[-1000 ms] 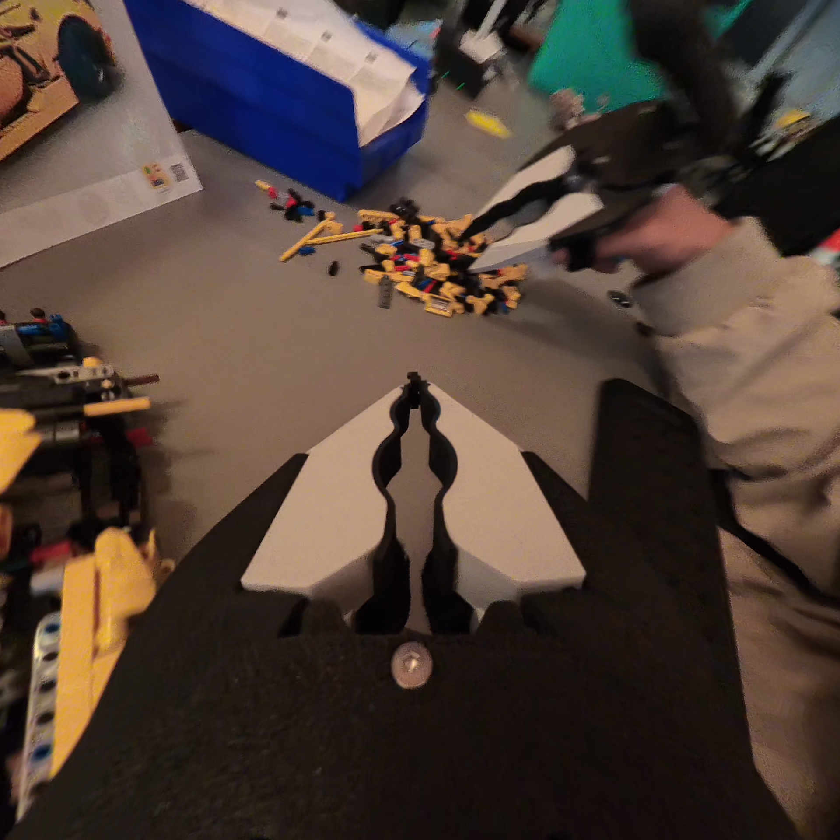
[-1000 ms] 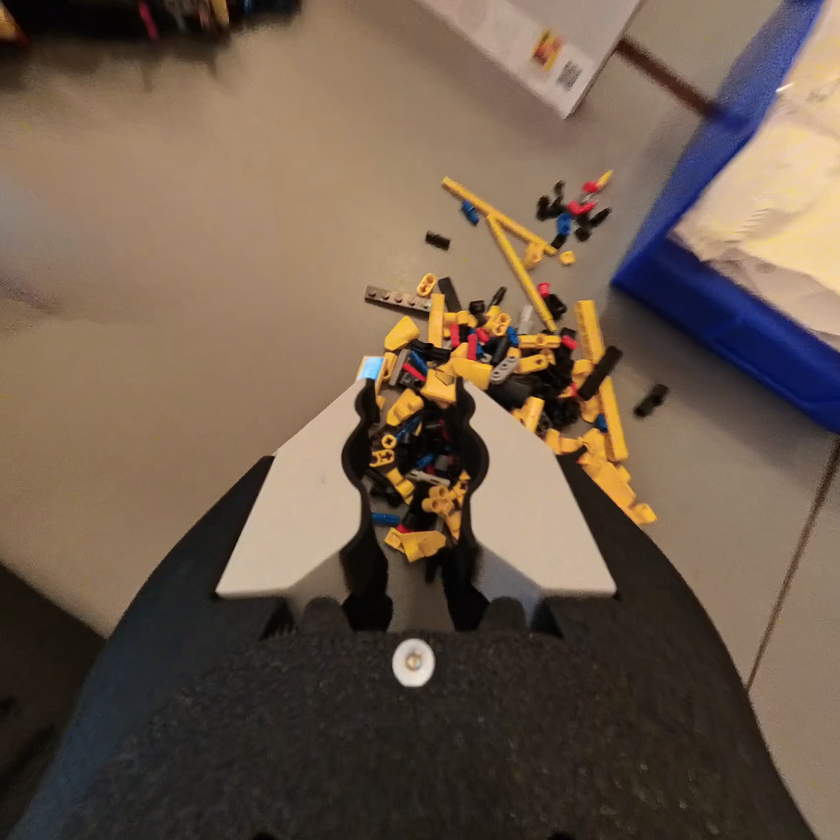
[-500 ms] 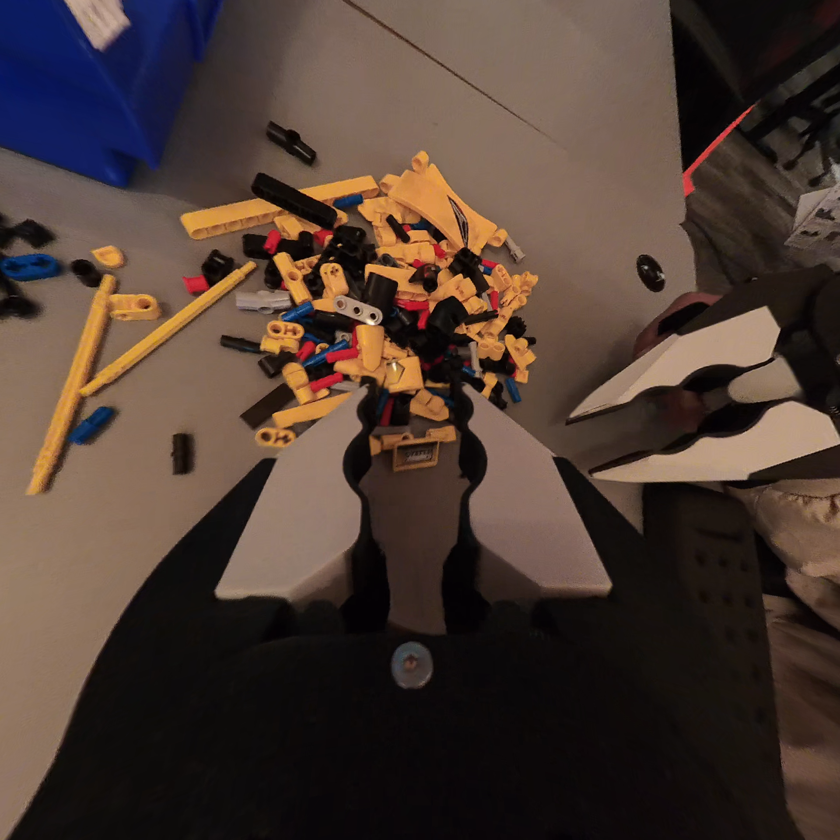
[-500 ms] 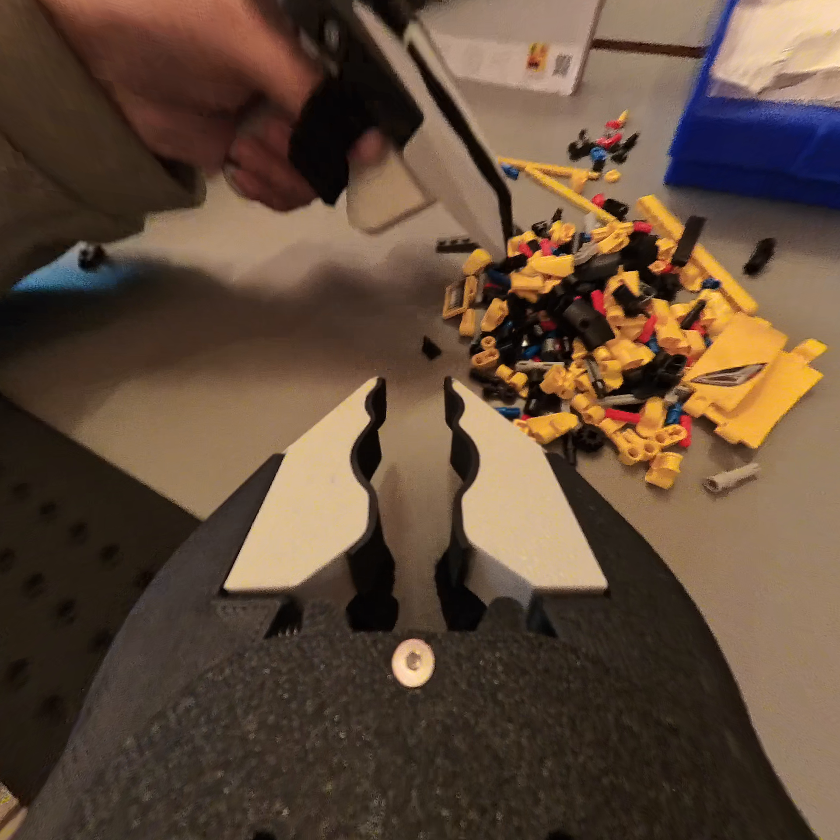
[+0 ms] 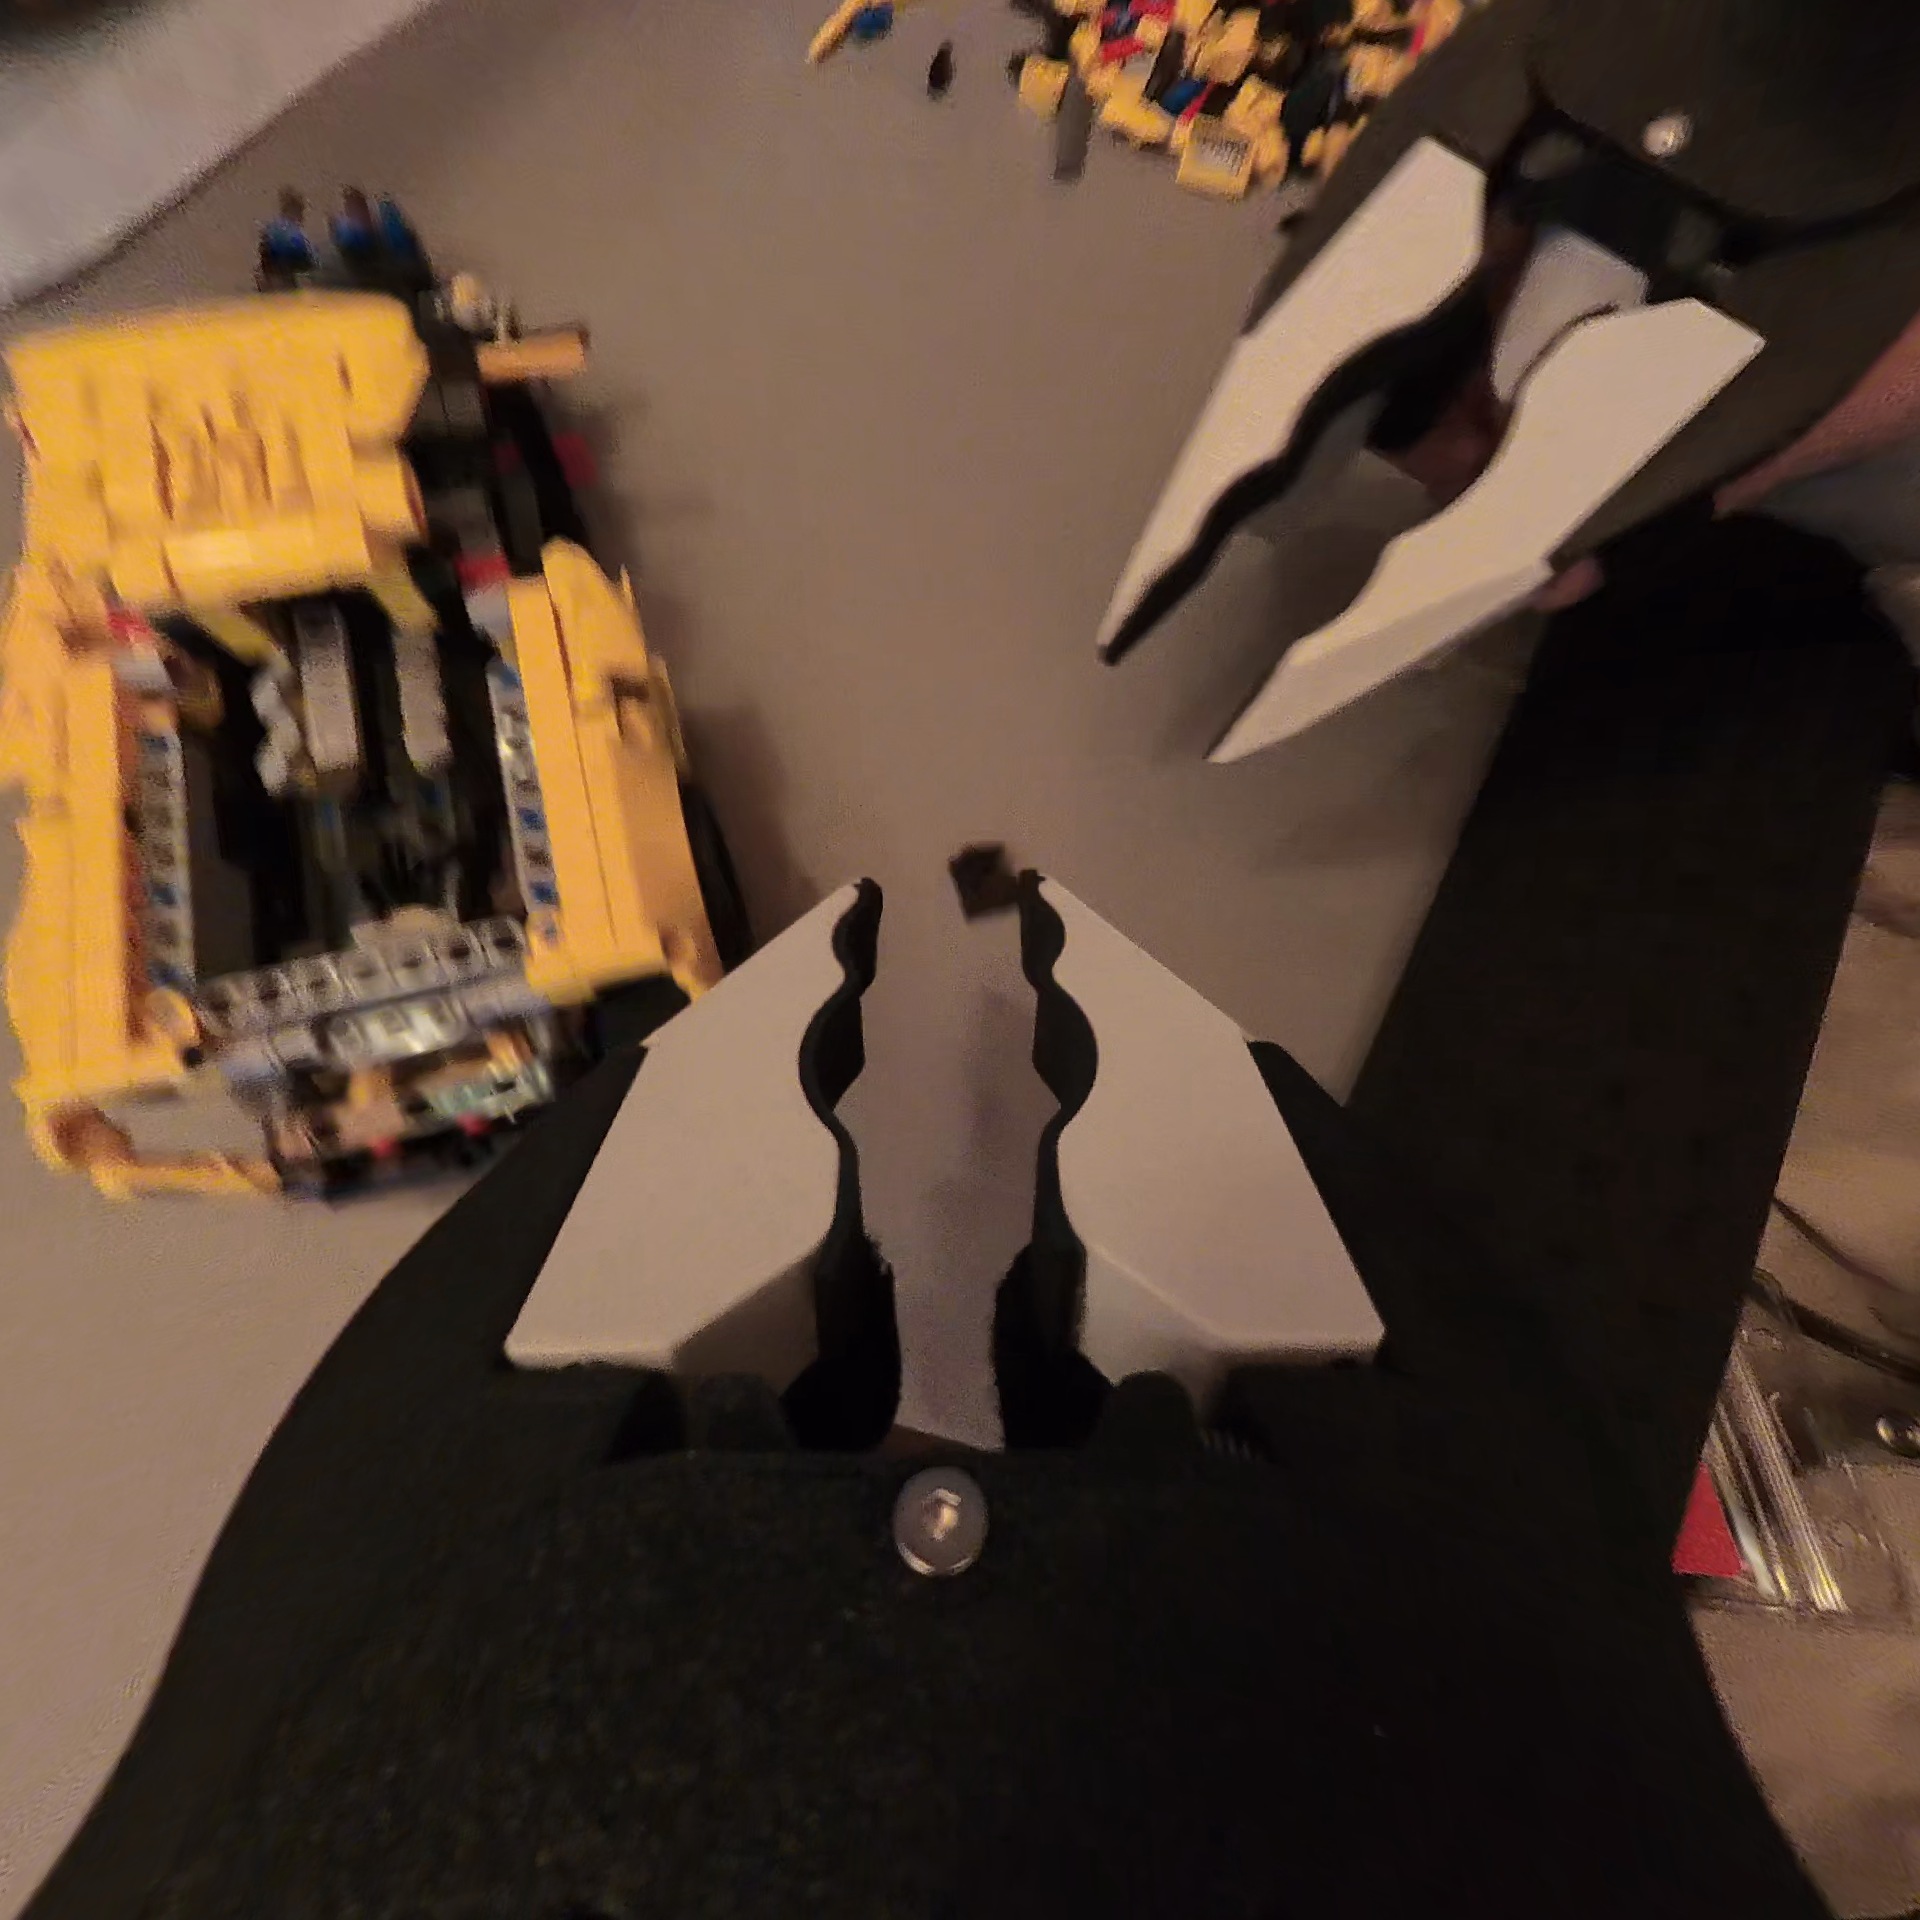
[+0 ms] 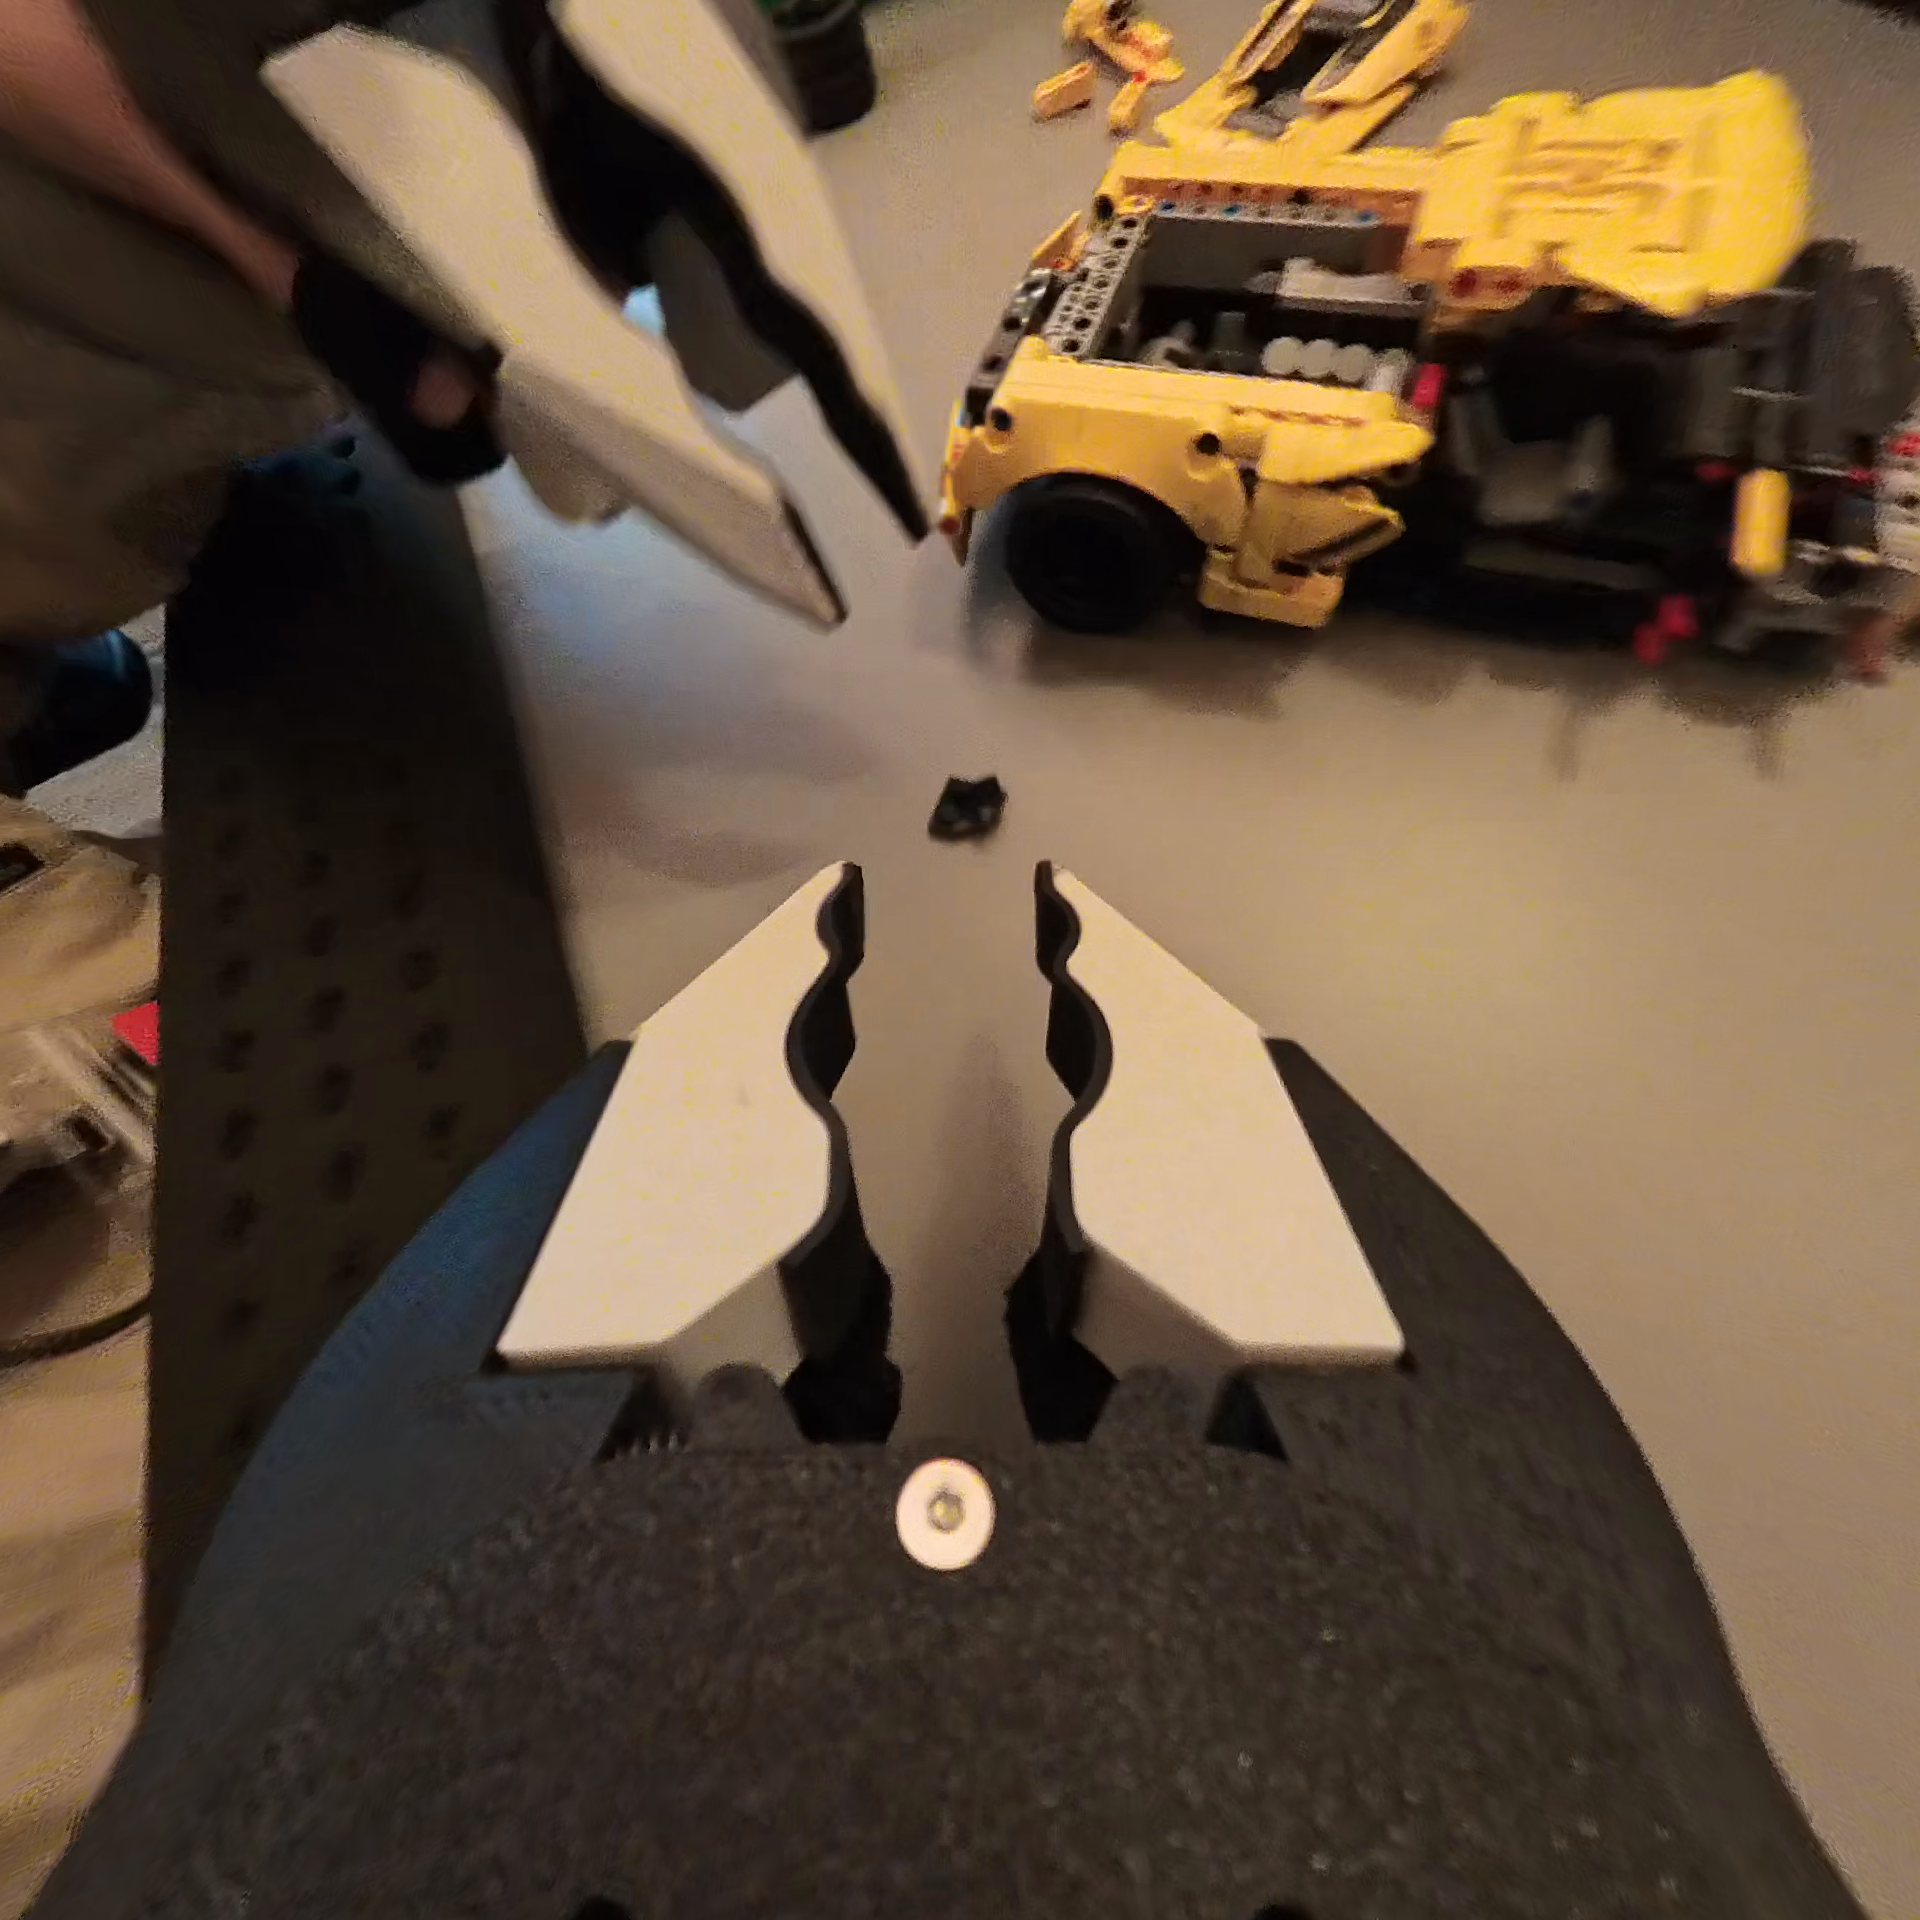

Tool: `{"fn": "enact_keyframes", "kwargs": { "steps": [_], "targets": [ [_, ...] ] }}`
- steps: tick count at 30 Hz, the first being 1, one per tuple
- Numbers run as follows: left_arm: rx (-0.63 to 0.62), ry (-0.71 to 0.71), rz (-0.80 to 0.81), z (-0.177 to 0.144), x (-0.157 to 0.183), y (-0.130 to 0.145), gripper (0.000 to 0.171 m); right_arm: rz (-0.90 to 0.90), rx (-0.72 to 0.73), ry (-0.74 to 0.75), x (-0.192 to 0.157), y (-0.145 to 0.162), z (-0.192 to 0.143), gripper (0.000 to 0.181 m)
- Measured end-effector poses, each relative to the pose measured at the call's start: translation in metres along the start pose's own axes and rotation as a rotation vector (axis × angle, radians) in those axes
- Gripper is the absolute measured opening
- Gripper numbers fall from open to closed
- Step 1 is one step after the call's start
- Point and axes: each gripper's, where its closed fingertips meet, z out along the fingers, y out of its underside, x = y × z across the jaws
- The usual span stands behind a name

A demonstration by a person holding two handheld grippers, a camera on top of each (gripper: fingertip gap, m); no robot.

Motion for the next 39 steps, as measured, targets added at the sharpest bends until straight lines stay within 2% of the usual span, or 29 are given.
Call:
{"fn": "enact_keyframes", "kwargs": {
  "steps": [3,5,11,13,16,19,23,27,33,39],
  "targets": [
    [0.006,0.003,-0.089,-0.001,0.007,0.030,0.026,-0.067,-0.134,-0.012,0.004,0.006,0.035,0.032],
    [0.029,0.021,-0.113,-0.002,0.012,0.038,0.026,-0.083,-0.152,-0.034,0.004,0.004,0.042,0.029],
    [0.121,0.045,-0.093,-0.010,0.019,0.037,0.026,-0.033,-0.192,-0.137,0.003,0.007,0.054,0.023],
    [0.145,0.054,-0.098,-0.012,0.019,0.035,0.026,-0.071,-0.204,-0.136,0.002,0.009,0.056,0.008],
    [0.160,0.038,-0.149,-0.010,0.009,0.034,0.025,-0.143,-0.195,-0.121,-0.001,0.007,0.057,0.007],
    [0.233,0.051,-0.226,-0.010,-0.003,0.024,0.026,-0.194,-0.051,-0.087,-0.005,-0.015,0.048,0.007],
    [0.461,0.255,-0.316,-0.023,0.008,-0.008,0.025,-0.177,0.225,-0.084,-0.013,-0.060,0.024,0.007],
    [0.549,0.361,-0.344,-0.038,0.014,-0.022,0.023,-0.261,0.370,-0.039,-0.023,-0.080,0.012,0.007],
    [0.614,0.400,-0.295,-0.048,0.025,-0.030,0.019,-0.258,0.397,-0.074,-0.037,-0.089,0.015,0.007],
    [0.643,0.294,-0.201,-0.049,0.022,-0.031,0.009,-0.126,0.406,-0.147,-0.038,-0.091,0.015,0.007]
  ]
}}
